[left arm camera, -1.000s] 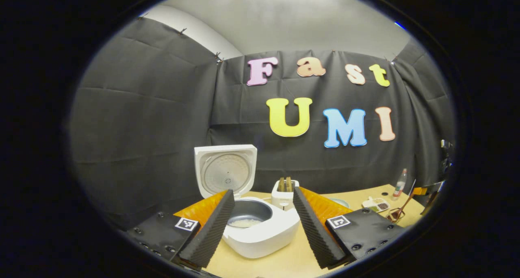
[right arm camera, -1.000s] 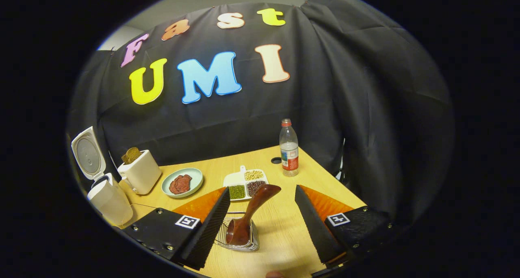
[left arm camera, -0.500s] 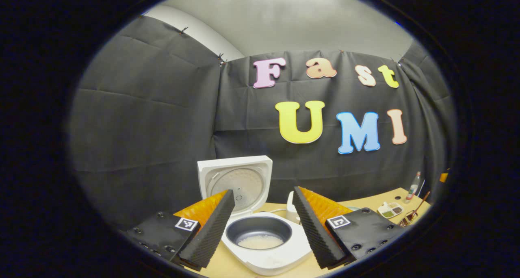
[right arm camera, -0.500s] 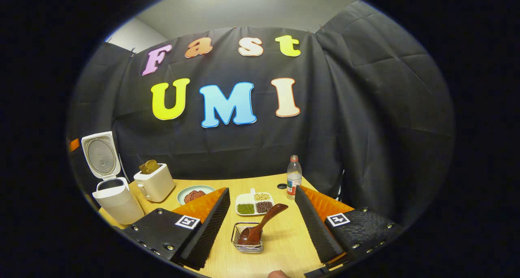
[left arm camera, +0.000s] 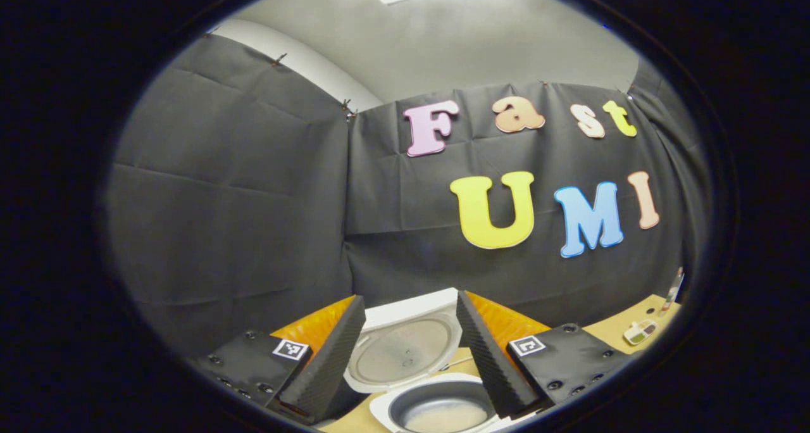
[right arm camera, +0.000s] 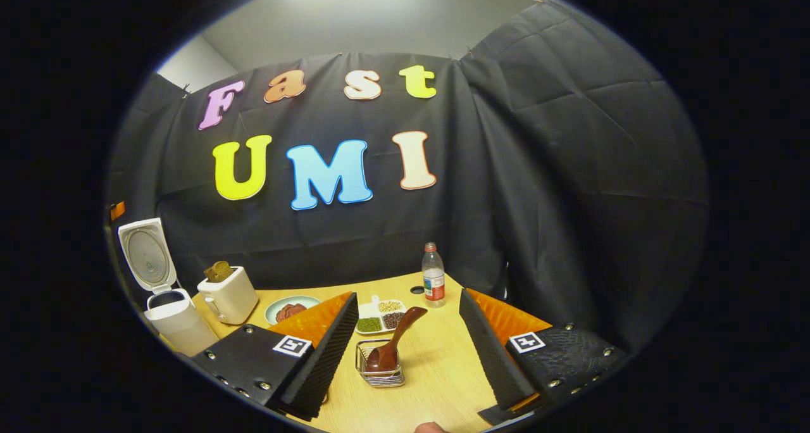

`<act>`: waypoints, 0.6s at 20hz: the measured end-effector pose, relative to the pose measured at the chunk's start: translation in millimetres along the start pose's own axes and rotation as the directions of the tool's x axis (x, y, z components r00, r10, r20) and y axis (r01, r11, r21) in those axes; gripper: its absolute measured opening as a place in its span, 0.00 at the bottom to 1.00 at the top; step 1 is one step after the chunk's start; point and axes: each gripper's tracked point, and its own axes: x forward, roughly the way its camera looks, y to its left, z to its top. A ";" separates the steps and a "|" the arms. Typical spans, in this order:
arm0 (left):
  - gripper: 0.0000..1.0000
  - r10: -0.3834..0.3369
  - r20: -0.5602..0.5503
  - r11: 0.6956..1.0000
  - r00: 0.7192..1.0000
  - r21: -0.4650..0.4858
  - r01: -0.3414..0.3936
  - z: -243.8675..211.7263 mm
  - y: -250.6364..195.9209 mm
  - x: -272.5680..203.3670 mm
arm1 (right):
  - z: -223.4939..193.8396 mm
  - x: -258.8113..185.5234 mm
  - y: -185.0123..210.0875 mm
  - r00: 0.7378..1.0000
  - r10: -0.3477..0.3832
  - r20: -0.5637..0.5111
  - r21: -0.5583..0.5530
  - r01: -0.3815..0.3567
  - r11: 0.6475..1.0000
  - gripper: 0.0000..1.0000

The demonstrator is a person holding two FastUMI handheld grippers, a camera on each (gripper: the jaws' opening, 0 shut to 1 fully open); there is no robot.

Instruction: Close the left gripper, press the button to open the rice cooker; take a wooden spoon from the chopstick holder with the right hand, scoop a spoonful of rice and pour it into the rice cooker, then put the wooden spoon back into the chopstick holder.

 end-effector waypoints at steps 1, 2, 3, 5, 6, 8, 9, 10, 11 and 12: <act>0.95 0.000 -0.002 1.000 1.000 -0.001 0.000 1.0 1.2 12.0 | -1.0 -4.4 -1.7 1.000 -0.012 -0.001 0.004 0.012 1.000 0.98; 1.00 0.000 -0.010 1.000 1.000 -0.003 -0.001 -1.8 1.5 23.1 | -2.9 -8.3 -4.4 1.000 -0.025 -0.001 0.004 0.025 1.000 0.98; 1.00 0.002 -0.018 1.000 1.000 -0.005 -0.003 -4.2 2.5 33.9 | -4.2 -12.1 -7.6 0.999 -0.043 0.003 0.001 0.043 0.999 0.98; 1.00 0.010 -0.033 1.000 0.999 -0.008 -0.011 -10.3 3.7 53.9 | -3.7 -19.7 -14.9 0.998 -0.070 0.010 0.000 0.070 0.998 0.98; 1.00 0.020 -0.035 1.000 0.999 -0.004 -0.020 -13.4 6.7 64.9 | -3.1 -23.4 -18.5 0.997 -0.080 0.013 0.001 0.080 0.997 0.98; 0.95 0.038 -0.042 0.999 0.998 0.006 -0.038 -15.5 12.9 88.7 | -2.7 -27.1 -26.6 0.995 -0.104 0.015 0.000 0.104 0.995 0.98; 0.95 0.042 -0.061 0.999 0.997 0.004 -0.042 -20.2 14.4 99.6 | -1.5 -29.0 -30.8 0.993 -0.114 0.016 0.002 0.114 0.993 0.98; 0.95 0.043 -0.084 0.999 0.996 0.001 -0.043 -27.4 15.5 111.1 | -0.4 -30.8 -34.0 0.992 -0.122 0.016 0.005 0.122 0.993 0.98; 0.95 0.053 -0.109 0.999 0.993 -0.002 -0.053 -33.4 18.9 121.3 | -0.2 -31.6 -36.7 0.992 -0.129 0.016 0.008 0.129 0.992 0.98; 0.95 0.062 -0.136 0.998 0.989 -0.009 -0.064 -39.6 23.0 129.9 | -0.6 -31.8 -39.2 0.991 -0.133 0.013 0.010 0.132 0.991 0.98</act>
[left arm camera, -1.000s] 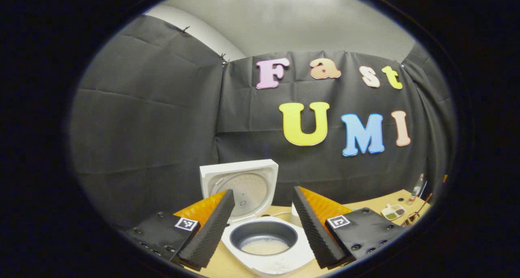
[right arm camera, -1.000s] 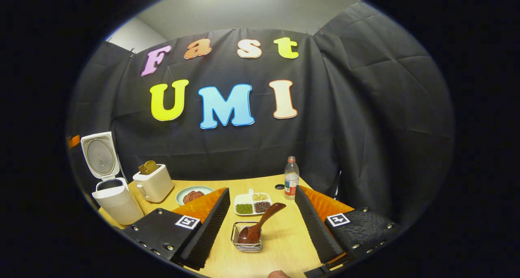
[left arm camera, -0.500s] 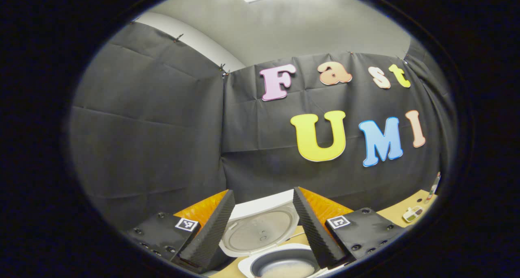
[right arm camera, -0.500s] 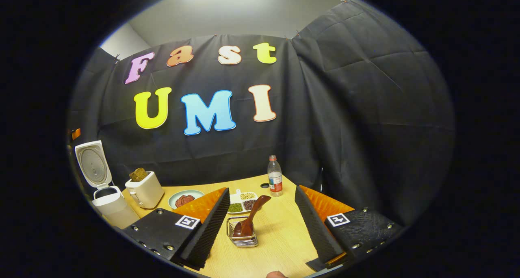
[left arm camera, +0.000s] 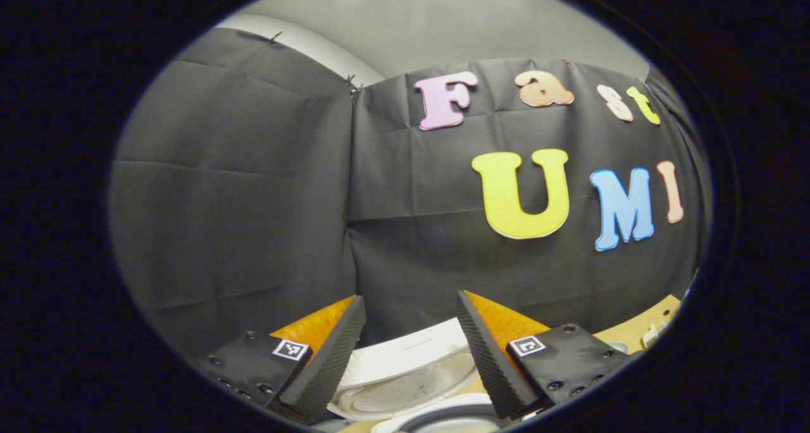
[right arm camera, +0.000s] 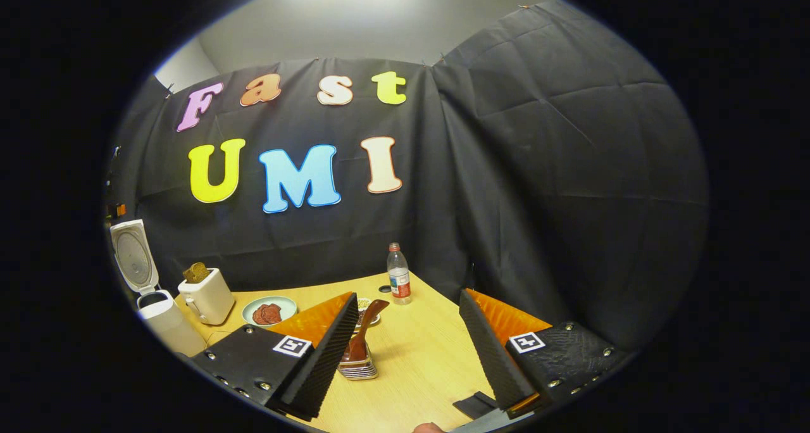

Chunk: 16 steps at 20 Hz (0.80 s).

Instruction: Close the left gripper, press the button to open the rice cooker; take a wooden spoon from the chopstick holder with the right hand, scoop a spoonful of rice and pour it into the rice cooker, then put the wooden spoon back into the chopstick holder.

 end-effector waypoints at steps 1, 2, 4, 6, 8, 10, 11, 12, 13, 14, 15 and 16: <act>0.95 0.010 -0.022 1.000 1.000 -0.009 -0.010 -5.6 0.9 7.5 | 0.6 0.6 -1.5 1.000 -0.001 -0.001 -0.001 0.001 1.000 0.98; 0.99 0.023 -0.038 1.000 0.999 -0.018 -0.024 -11.8 1.7 12.7 | 0.9 0.5 -3.2 1.000 -0.001 0.000 -0.004 0.001 1.000 0.98; 0.99 0.061 -0.075 0.998 0.995 -0.027 -0.063 -23.6 7.4 17.5 | 4.3 1.2 -3.7 1.000 0.011 0.006 -0.011 -0.011 1.000 0.98; 0.99 0.077 -0.081 0.996 0.994 -0.032 -0.080 -27.9 10.2 17.7 | 6.8 1.2 1.7 0.999 0.040 0.004 0.001 -0.040 0.999 0.98; 0.99 0.076 -0.088 0.996 0.993 -0.034 -0.080 -29.9 9.8 14.5 | 11.9 2.4 7.6 0.997 0.073 0.012 0.017 -0.073 0.997 0.98; 1.00 0.078 -0.089 0.996 0.993 -0.034 -0.081 -30.9 7.3 10.9 | 14.6 5.6 13.9 0.995 0.099 0.020 0.012 -0.099 0.995 0.98; 1.00 0.076 -0.093 0.996 0.993 -0.033 -0.080 -32.7 5.0 8.0 | 16.1 6.7 19.0 0.993 0.116 0.022 0.005 -0.117 0.993 0.98; 1.00 0.071 -0.095 0.997 0.993 -0.031 -0.074 -32.1 1.6 2.7 | 17.1 8.7 23.7 0.991 0.132 0.022 0.000 -0.132 0.991 0.98; 1.00 0.067 -0.095 0.997 0.993 -0.026 -0.070 -32.5 -1.4 -1.7 | 19.4 10.7 29.7 0.988 0.153 0.022 -0.004 -0.153 0.988 0.98; 1.00 0.062 -0.092 0.998 0.994 -0.023 -0.064 -33.7 -4.5 -6.4 | 23.0 12.1 34.8 0.986 0.168 0.025 -0.009 -0.168 0.986 0.98; 1.00 0.058 -0.091 0.998 0.994 -0.019 -0.060 -33.8 -7.5 -11.9 | 27.1 14.5 39.3 0.983 0.182 0.031 -0.012 -0.182 0.983 0.98; 1.00 0.052 -0.090 0.998 0.995 -0.012 -0.054 -34.7 -11.0 -17.5 | 29.8 14.9 43.9 0.979 0.200 0.035 -0.015 -0.200 0.980 0.98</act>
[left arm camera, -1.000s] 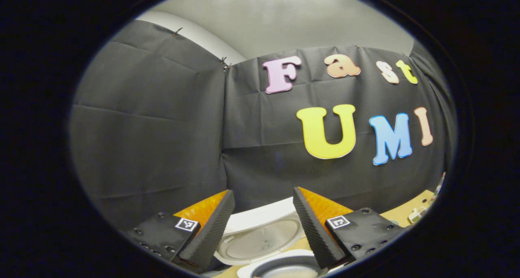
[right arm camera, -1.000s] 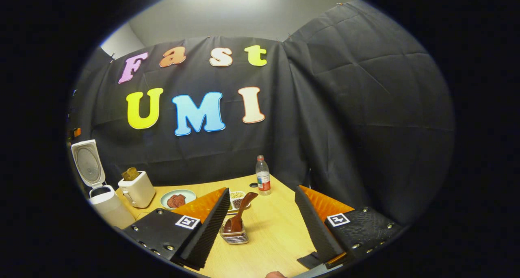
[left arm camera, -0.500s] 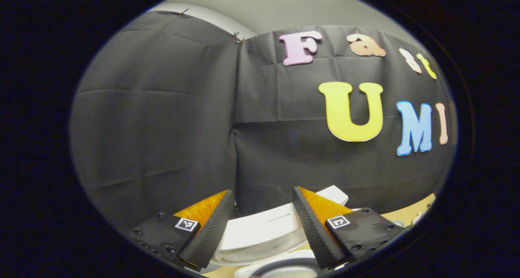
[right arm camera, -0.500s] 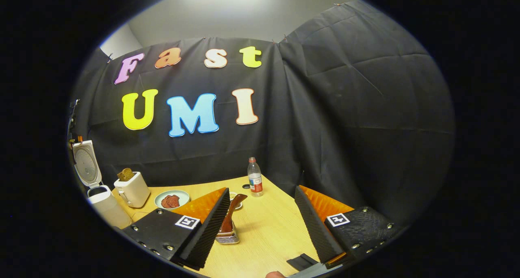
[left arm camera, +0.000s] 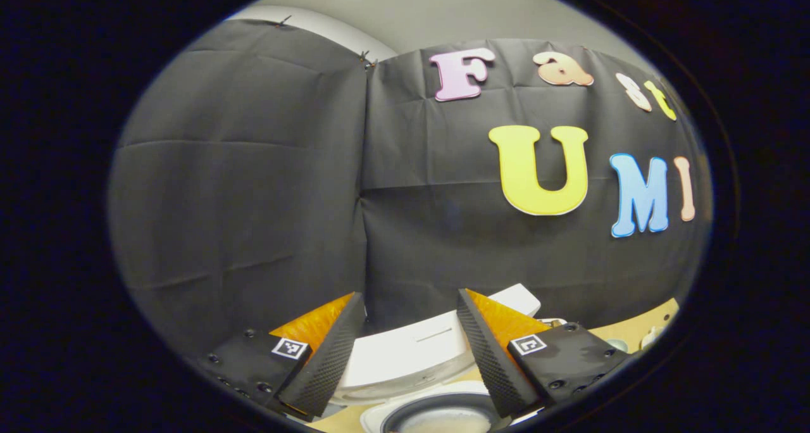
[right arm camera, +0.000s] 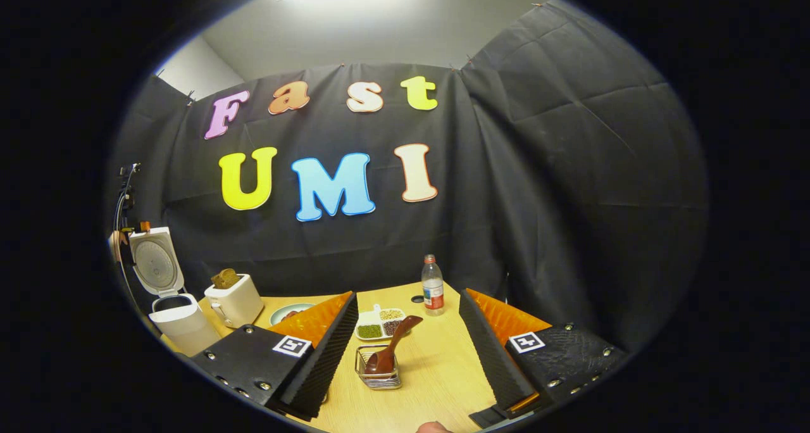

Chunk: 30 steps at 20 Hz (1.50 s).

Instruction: Close the left gripper, press the button to open the rice cooker; take a wooden spoon from the chopstick holder with the right hand, scoop a spoonful of rice and pour it into the rice cooker, then put the wooden spoon back into the chopstick holder.

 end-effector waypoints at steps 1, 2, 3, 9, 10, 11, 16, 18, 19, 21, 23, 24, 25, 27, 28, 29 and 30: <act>1.00 -0.003 0.000 1.000 1.000 0.005 0.003 -0.7 -3.5 -4.9 | 3.8 1.5 4.5 1.000 0.017 0.004 -0.004 -0.017 1.000 0.98; 0.96 -0.006 0.001 1.000 1.000 0.008 0.006 -2.0 -7.8 -10.4 | 5.9 3.2 6.9 1.000 0.029 0.008 -0.012 -0.029 1.000 0.98; 0.96 -0.010 0.000 1.000 1.000 0.015 0.010 -4.3 -12.3 -16.1 | 7.6 4.4 7.1 0.999 0.038 0.010 -0.022 -0.038 0.999 0.98; 1.00 -0.035 -0.014 0.999 0.999 0.038 0.036 -22.4 -34.3 -48.7 | 4.0 11.9 4.5 0.996 0.085 -0.013 -0.036 -0.085 0.996 0.98; 1.00 -0.038 -0.019 0.998 0.999 0.039 0.039 -26.9 -37.6 -54.0 | 2.8 12.6 3.2 0.996 0.088 -0.016 -0.030 -0.088 0.996 0.98; 1.00 -0.042 -0.025 0.998 0.999 0.040 0.043 -31.2 -41.1 -59.7 | 3.8 13.7 2.9 0.996 0.093 -0.013 -0.024 -0.094 0.995 0.98; 0.99 -0.074 -0.064 0.995 0.995 0.058 0.078 -61.5 -60.8 -91.3 | 6.9 20.8 -5.1 0.994 0.109 -0.014 -0.039 -0.109 0.993 0.98; 0.94 -0.087 -0.080 0.994 0.993 0.060 0.092 -72.6 -68.0 -103.0 | 6.5 22.7 -7.0 0.992 0.122 -0.022 -0.030 -0.123 0.992 0.98; 0.99 -0.091 -0.089 0.994 0.992 0.057 0.096 -76.5 -72.3 -106.9 | 7.3 23.9 -6.9 0.992 0.128 -0.022 -0.028 -0.128 0.991 0.98; 0.98 -0.096 -0.107 0.994 0.990 0.039 0.100 -88.3 -76.0 -114.5 | 7.6 26.2 -7.4 0.990 0.138 -0.022 -0.035 -0.139 0.990 0.98; 0.99 -0.102 -0.123 0.994 0.987 0.020 0.106 -101.2 -81.7 -120.6 | 6.7 28.1 -6.4 0.988 0.150 -0.025 -0.046 -0.151 0.987 0.98; 0.99 -0.105 -0.132 0.994 0.986 0.015 0.107 -106.0 -83.9 -123.3 | 6.0 29.2 -5.8 0.988 0.155 -0.028 -0.052 -0.156 0.986 0.98; 1.00 -0.107 -0.139 0.994 0.984 0.008 0.109 -111.5 -85.9 -126.9 | 3.9 29.3 -5.9 0.987 0.159 -0.034 -0.058 -0.161 0.985 0.98; 1.00 -0.120 -0.167 0.993 0.979 -0.018 0.118 -124.8 -91.4 -133.1 | 1.7 29.6 -6.9 0.985 0.167 -0.043 -0.061 -0.169 0.984 0.98; 1.00 -0.131 -0.185 0.991 0.974 -0.039 0.126 -134.2 -93.7 -136.1 | 3.1 29.2 -6.3 0.984 0.172 -0.042 -0.059 -0.174 0.983 0.98; 0.99 -0.145 -0.203 0.989 0.968 -0.060 0.135 -142.1 -97.4 -138.6 | 4.4 29.6 -7.2 0.984 0.173 -0.039 -0.060 -0.176 0.983 0.98; 0.99 -0.154 -0.231 0.987 0.961 -0.079 0.139 -151.7 -100.2 -140.7 | 4.3 30.3 -8.3 0.984 0.173 -0.041 -0.064 -0.176 0.982 0.98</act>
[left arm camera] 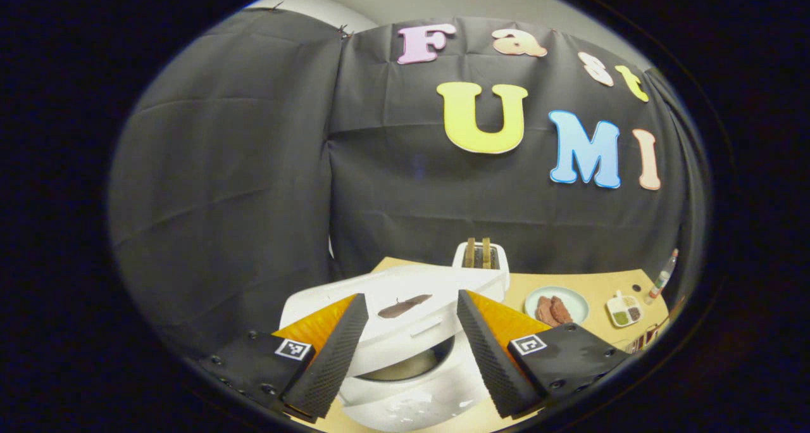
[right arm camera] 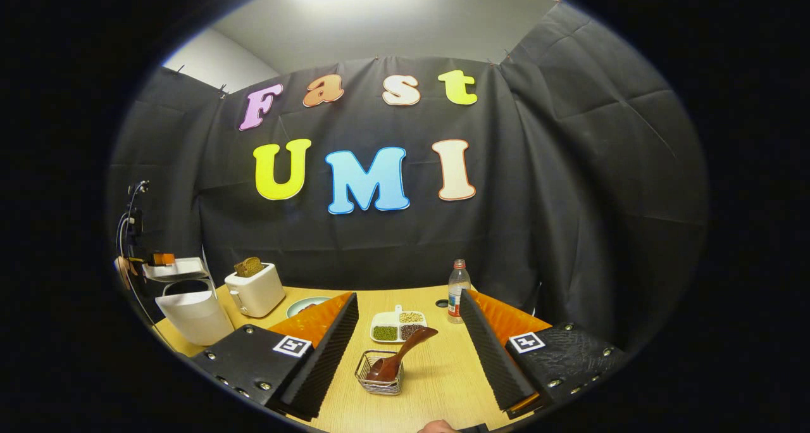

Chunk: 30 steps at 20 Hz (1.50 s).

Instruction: Close the left gripper, press the button to open the rice cooker; take a wooden spoon from the chopstick holder with the right hand, scoop a spoonful of rice and pour it into the rice cooker, then put the wooden spoon back into the chopstick holder.

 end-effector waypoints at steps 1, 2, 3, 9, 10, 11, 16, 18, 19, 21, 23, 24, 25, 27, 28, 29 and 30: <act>0.99 -0.005 -0.017 1.000 1.000 -0.011 0.005 -7.7 -1.3 1.7 | -0.2 0.5 -0.1 1.000 -0.001 -0.001 -0.005 0.001 1.000 0.98; 0.98 -0.008 -0.034 1.000 0.999 -0.021 0.007 -16.5 -2.4 3.4 | 0.8 1.1 -1.4 1.000 -0.002 -0.002 -0.008 0.002 1.000 0.98; 0.98 -0.009 -0.041 1.000 0.999 -0.029 0.008 -20.7 -2.0 2.6 | 0.9 0.9 -1.8 1.000 -0.003 -0.003 -0.009 0.003 1.000 0.98; 0.98 -0.002 -0.076 1.000 0.997 -0.025 0.000 -39.2 -3.8 8.4 | -3.2 -1.0 -2.2 1.000 -0.003 -0.013 -0.019 0.003 1.000 0.98; 0.98 0.000 -0.085 1.000 0.996 -0.022 -0.002 -44.6 -3.7 11.3 | -4.2 -1.6 -2.5 1.000 -0.004 -0.015 -0.020 0.004 1.000 0.98; 0.98 0.000 -0.098 1.000 0.995 -0.024 -0.002 -49.8 -4.6 13.5 | -4.7 -1.7 -3.1 1.000 -0.004 -0.017 -0.020 0.004 1.000 0.98; 0.98 -0.003 -0.163 0.999 0.987 0.033 0.008 -78.5 -9.6 22.0 | -8.1 -1.8 -6.8 1.000 -0.013 -0.025 -0.007 0.013 1.000 0.98; 0.99 -0.018 -0.132 0.999 0.991 0.043 0.024 -77.8 -15.5 20.0 | -7.8 -1.6 -4.9 1.000 -0.008 -0.022 0.005 0.008 1.000 0.98; 1.00 -0.020 -0.119 0.999 0.993 0.030 0.024 -74.5 -16.2 18.2 | -9.2 -1.3 -2.6 1.000 -0.004 -0.022 0.009 0.004 1.000 0.98; 1.00 -0.025 -0.104 0.999 0.994 0.043 0.030 -72.0 -14.3 15.6 | -7.1 -0.2 4.7 1.000 0.008 -0.015 0.013 -0.008 1.000 0.98; 1.00 -0.031 -0.110 0.998 0.993 0.055 0.037 -71.7 -17.4 12.7 | 0.7 1.4 13.6 1.000 0.025 -0.002 0.001 -0.025 1.000 0.98; 0.96 -0.042 -0.095 0.998 0.995 0.037 0.046 -63.5 -21.4 8.4 | 7.0 2.2 16.7 0.999 0.030 0.010 -0.010 -0.030 1.000 0.98; 0.99 -0.043 -0.059 0.998 0.997 0.041 0.046 -51.5 -21.6 0.5 | 14.0 2.4 20.4 0.999 0.038 0.022 -0.016 -0.037 0.999 0.98; 0.99 -0.046 0.021 0.995 0.999 0.092 0.044 -24.7 -22.0 -22.8 | 30.9 1.3 30.5 0.997 0.059 0.050 -0.012 -0.058 0.998 0.98; 0.99 -0.054 0.056 0.992 0.997 0.117 0.047 -14.7 -24.0 -37.1 | 39.6 1.6 35.5 0.996 0.066 0.064 -0.008 -0.065 0.998 0.98; 0.99 -0.068 0.094 0.989 0.993 0.134 0.055 0.1 -29.1 -51.1 | 45.8 1.4 39.8 0.995 0.067 0.074 -0.003 -0.067 0.998 0.98; 0.99 -0.084 0.136 0.988 0.987 0.140 0.065 13.8 -34.1 -65.8 | 53.1 1.7 45.3 0.994 0.074 0.085 0.002 -0.074 0.997 0.98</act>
